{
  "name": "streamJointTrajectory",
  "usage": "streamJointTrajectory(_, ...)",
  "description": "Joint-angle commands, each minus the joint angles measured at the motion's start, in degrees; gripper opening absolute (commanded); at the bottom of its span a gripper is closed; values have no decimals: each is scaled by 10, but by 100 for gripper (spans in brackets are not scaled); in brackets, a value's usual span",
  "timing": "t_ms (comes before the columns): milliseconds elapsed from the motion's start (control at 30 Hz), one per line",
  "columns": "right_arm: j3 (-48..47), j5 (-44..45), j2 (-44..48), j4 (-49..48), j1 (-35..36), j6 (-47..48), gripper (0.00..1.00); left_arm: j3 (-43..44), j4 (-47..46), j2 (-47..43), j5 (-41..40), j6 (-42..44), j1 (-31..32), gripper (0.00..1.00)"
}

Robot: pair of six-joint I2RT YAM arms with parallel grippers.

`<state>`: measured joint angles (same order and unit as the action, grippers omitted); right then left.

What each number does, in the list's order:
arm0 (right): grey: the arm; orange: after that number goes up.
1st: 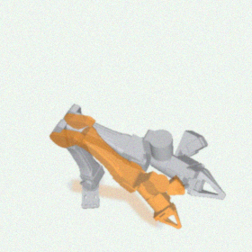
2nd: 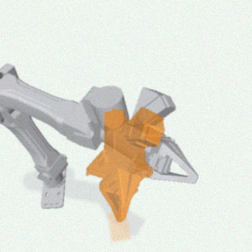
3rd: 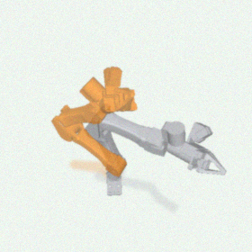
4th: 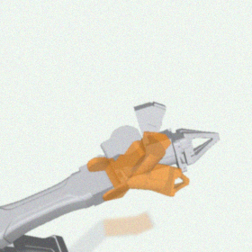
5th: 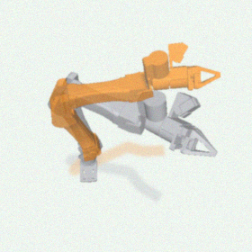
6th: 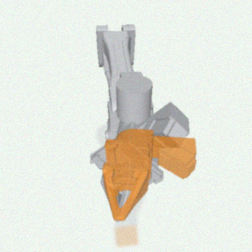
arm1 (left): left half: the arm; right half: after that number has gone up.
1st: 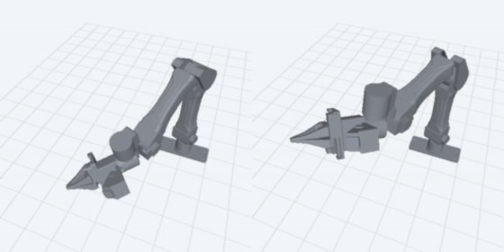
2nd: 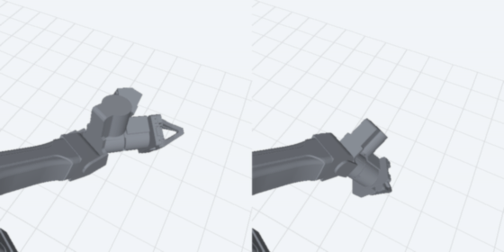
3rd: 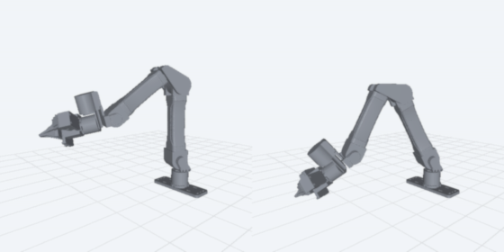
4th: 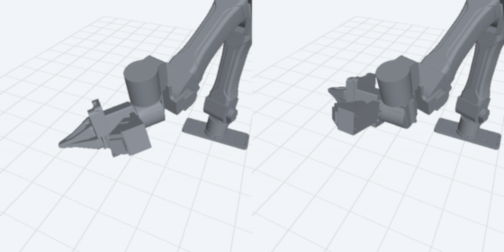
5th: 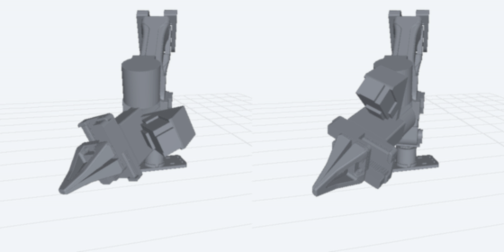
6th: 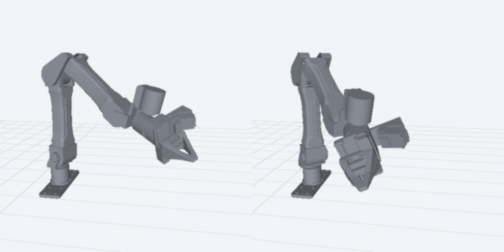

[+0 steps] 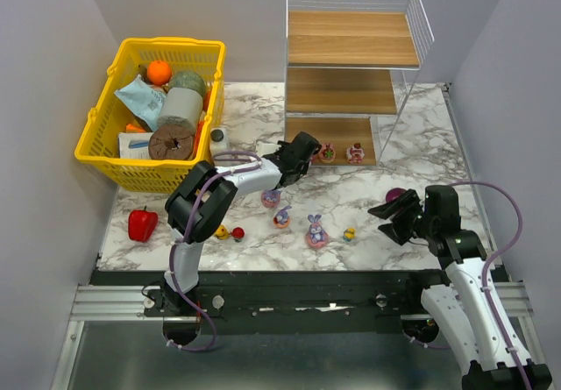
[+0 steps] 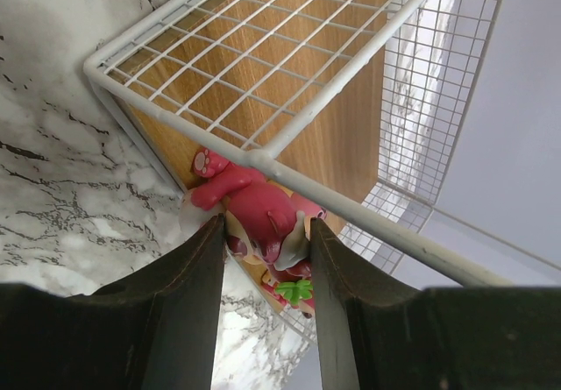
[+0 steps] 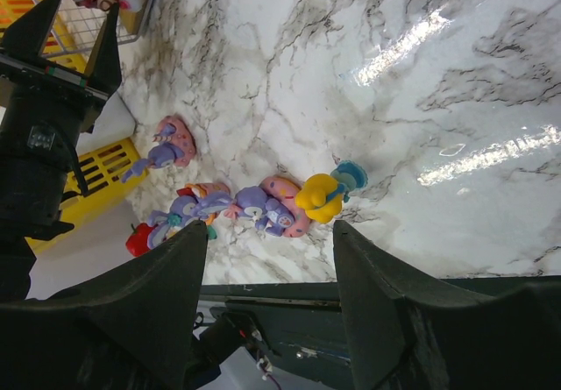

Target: Place and organize the plastic toys onto the shelf

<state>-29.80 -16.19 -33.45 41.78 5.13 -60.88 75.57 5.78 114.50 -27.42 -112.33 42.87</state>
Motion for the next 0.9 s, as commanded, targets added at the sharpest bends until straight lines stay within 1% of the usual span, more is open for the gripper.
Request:
streamJointTrajectory(0, 8, -3, 10, 4, -4, 9, 67, -5, -10, 10, -40, 8, -1, 24)
streamJointTrajectory(233, 12, -6, 15, 5, -4, 6, 67, 0, -7, 16, -42, 3, -1, 29)
streamJointTrajectory(467, 16, -6, 16, 6, -4, 6, 67, 2, 12, 13, -67, -36, 4, 28)
streamJointTrajectory(533, 17, -7, 15, 6, -3, 6, 67, 7, 27, 12, -73, -46, 4, 28)
streamJointTrajectory(567, 16, -7, 15, 5, -3, 7, 67, 10, 32, 11, -81, -53, 5, 26)
streamJointTrajectory(700, 17, -6, 16, 7, -4, 8, 67, 21, 68, 8, -102, -72, 8, 26)
streamJointTrajectory(867, 19, -8, 16, 8, -4, 10, 67, 24, 67, 9, -113, -84, 9, 26)
